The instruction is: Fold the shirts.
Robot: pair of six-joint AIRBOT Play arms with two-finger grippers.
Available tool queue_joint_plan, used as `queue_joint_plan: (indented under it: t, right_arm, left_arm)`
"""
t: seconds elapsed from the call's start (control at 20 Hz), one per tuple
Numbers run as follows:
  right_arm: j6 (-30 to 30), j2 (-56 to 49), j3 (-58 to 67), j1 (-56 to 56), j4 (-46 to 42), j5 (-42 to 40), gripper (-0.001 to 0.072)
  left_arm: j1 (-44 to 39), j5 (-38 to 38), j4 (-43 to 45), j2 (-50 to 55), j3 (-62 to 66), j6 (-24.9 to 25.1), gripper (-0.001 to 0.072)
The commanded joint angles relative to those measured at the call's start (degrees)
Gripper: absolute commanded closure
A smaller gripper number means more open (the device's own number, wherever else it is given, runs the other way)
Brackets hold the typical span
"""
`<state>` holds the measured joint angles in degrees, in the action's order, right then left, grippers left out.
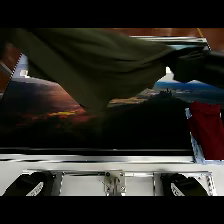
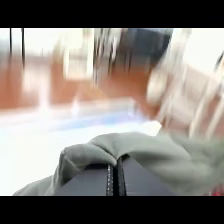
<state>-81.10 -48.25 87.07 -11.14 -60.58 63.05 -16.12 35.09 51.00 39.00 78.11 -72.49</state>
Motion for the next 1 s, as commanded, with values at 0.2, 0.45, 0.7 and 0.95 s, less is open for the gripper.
queue_joint_plan:
  t: [0.2, 0.45, 0.7, 0.95]
  right_arm:
    - [-5.7, 3.1, 8.1, 0.0, 1.0, 13.8, 0.0643]
    - [-14.6, 0.7, 7.5, 0.0, -8.2, 35.1, 0.0643]
    - [-16.7, -2.8, -11.7, -2.4, -11.1, 37.0, 0.0643]
    - [-16.4, -11.3, -31.4, -5.0, -17.9, 10.7, 0.0642]
  left_arm:
    - [0.0, -2.8, 2.6, -5.4, 5.5, 0.0, 0.0668]
    - [0.0, 3.0, 13.0, -0.9, 5.3, -0.2, 0.0668]
    - [0.0, 14.2, 24.6, 10.6, 5.3, -0.2, 0.0667]
    - [0.0, 14.4, 24.0, 29.6, 5.3, -0.4, 0.0667]
